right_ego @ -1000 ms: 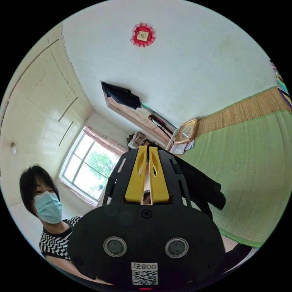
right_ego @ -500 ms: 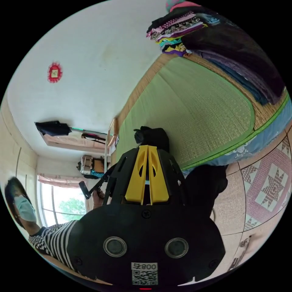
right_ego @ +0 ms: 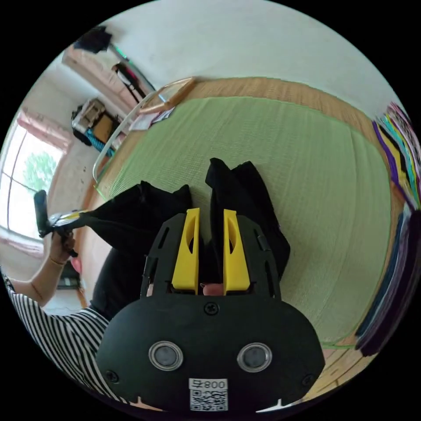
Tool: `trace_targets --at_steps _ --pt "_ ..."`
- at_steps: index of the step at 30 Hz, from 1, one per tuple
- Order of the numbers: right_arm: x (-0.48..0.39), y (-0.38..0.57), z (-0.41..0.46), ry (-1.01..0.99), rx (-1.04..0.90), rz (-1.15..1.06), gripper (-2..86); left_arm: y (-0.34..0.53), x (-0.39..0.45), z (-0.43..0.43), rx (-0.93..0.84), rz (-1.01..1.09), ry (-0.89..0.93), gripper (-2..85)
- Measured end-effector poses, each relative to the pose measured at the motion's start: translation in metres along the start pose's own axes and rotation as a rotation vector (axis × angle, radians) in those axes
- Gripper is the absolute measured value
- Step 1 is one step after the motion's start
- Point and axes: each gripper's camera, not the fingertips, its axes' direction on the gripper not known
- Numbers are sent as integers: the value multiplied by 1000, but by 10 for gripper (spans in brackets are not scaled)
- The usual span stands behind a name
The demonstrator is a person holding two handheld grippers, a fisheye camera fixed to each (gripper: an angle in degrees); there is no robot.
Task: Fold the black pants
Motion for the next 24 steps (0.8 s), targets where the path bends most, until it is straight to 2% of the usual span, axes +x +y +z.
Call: trace_targets --at_steps 5,9,16,24 --pt "-36 0 41 249 -79 -102 82 -3 6 -12 -7 -4 20 6" --pt "-29 14 61 282 -148 -69 32 -4 10 -24 4 -3 22 7" --pt "30 73 -29 87 94 117 3 -10 13 -75 135 1 25 6" --pt "131 236 -140 -148 447 388 1 -16 20 -146 328 27 -7 6"
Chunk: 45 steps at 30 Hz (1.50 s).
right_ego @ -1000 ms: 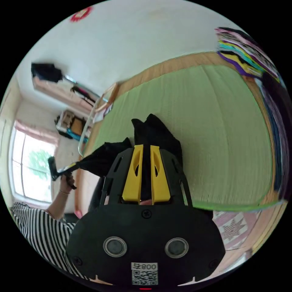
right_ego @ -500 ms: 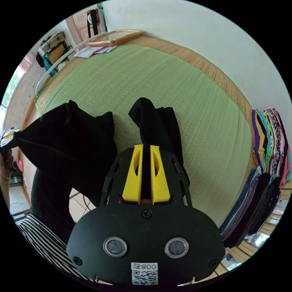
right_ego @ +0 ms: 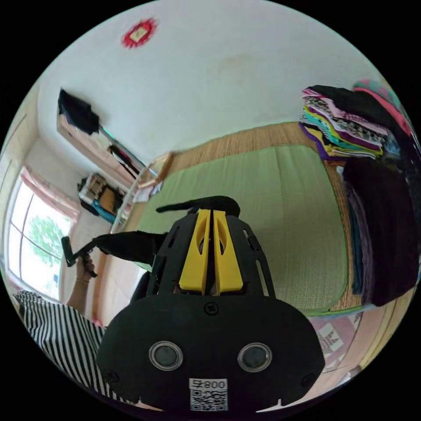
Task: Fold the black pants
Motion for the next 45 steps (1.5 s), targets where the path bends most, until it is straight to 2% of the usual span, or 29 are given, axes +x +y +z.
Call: trace_targets --at_steps 6,13,18,22,26,29,31,35,41,45 --pt "57 57 -68 -150 176 81 3 -31 8 -43 112 73 -70 5" --pt "90 74 -82 -271 252 82 4 -104 8 -60 189 154 -118 7" --pt "153 44 -20 -216 140 184 6 -184 -22 -8 40 97 -212 15" --pt "218 55 42 -135 37 365 4 -208 -72 64 -222 -113 -301 34" --pt "264 101 84 -127 -21 461 5 -181 -94 105 -336 -142 -153 39" --pt "277 126 117 -106 -102 454 10 -161 -111 122 -416 -196 -142 43" --pt "283 135 136 -90 -132 450 20 -154 -125 127 -434 -268 -123 51" --pt "291 141 180 -44 -212 435 52 -152 -153 129 -337 -431 -69 69" --pt "297 136 224 59 -239 401 59 -174 -170 163 -486 -402 -212 83" --pt "303 125 250 91 -232 405 62 -189 -178 177 -511 -397 -268 76"
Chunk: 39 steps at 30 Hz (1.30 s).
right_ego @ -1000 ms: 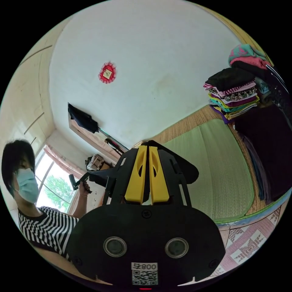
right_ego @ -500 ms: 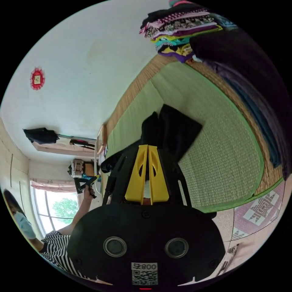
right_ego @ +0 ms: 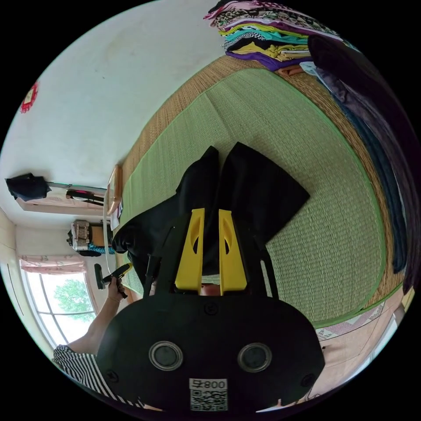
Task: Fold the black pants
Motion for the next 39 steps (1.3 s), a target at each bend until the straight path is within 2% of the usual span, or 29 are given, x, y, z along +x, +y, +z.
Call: trace_targets --at_steps 6,13,19,24,29,34,39 --pt "-8 -22 42 108 -37 -16 64 -27 4 -1 -26 67 -72 55" --pt "2 -27 76 199 -106 -12 14 -50 -10 -7 -14 34 32 32" --pt "12 -14 48 29 -35 -27 2 -62 -21 -31 82 17 154 25" --pt "14 12 -24 -168 108 -95 2 -69 -27 -63 192 33 229 18" --pt "32 62 -83 -282 213 -127 3 -64 -32 -89 263 64 247 10" --pt "92 120 -79 -260 207 8 2 -57 -43 -75 208 5 258 8" --pt "200 171 -11 -210 69 361 1 -57 -46 -44 84 -76 252 5"
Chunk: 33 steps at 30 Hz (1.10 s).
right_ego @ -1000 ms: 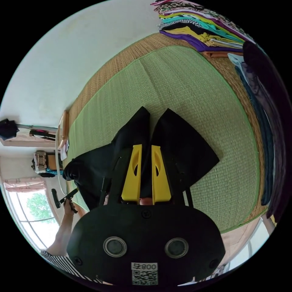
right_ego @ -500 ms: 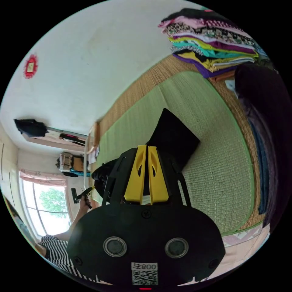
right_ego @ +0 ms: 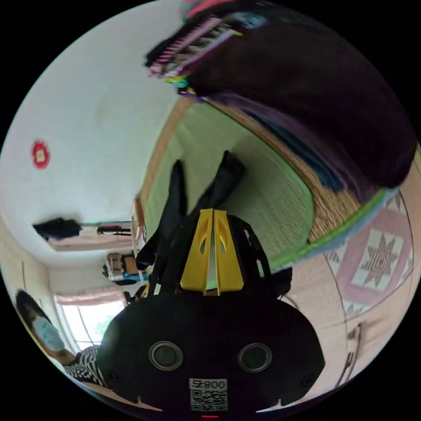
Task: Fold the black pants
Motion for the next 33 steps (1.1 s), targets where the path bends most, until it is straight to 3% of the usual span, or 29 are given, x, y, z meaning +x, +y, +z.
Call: trace_targets --at_steps 4,13,20,33 --pt "19 21 4 -26 40 36 0 -2 10 3 24 -1 1 2" --pt "-86 16 77 96 -25 -271 5 -49 84 27 44 216 39 22" --pt "-177 -16 182 127 -120 -418 49 -101 174 76 -56 453 75 57" --pt "-266 -61 298 168 -100 -459 39 -145 279 166 -237 604 201 51"
